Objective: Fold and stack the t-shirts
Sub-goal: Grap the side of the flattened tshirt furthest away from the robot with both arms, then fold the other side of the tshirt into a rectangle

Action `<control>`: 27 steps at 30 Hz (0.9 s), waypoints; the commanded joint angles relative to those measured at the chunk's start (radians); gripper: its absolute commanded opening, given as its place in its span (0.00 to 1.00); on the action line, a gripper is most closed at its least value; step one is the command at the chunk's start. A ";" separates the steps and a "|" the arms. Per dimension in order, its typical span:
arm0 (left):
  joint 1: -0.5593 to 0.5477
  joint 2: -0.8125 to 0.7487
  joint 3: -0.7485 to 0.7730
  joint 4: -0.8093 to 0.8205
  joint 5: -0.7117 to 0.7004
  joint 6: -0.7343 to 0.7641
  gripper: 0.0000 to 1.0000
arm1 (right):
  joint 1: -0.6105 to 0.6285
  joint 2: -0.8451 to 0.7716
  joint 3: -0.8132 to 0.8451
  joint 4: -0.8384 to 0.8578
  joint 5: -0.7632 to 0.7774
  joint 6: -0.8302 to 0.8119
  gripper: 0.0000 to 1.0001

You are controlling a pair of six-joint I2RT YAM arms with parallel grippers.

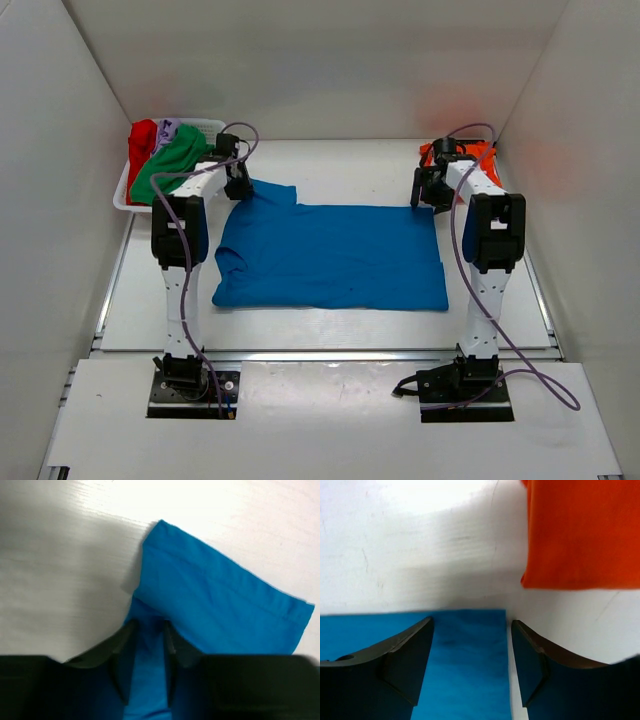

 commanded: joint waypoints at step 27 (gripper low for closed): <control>0.019 -0.290 -0.156 -0.063 0.163 0.129 0.00 | -0.052 -0.415 -0.347 0.212 -0.122 -0.051 0.00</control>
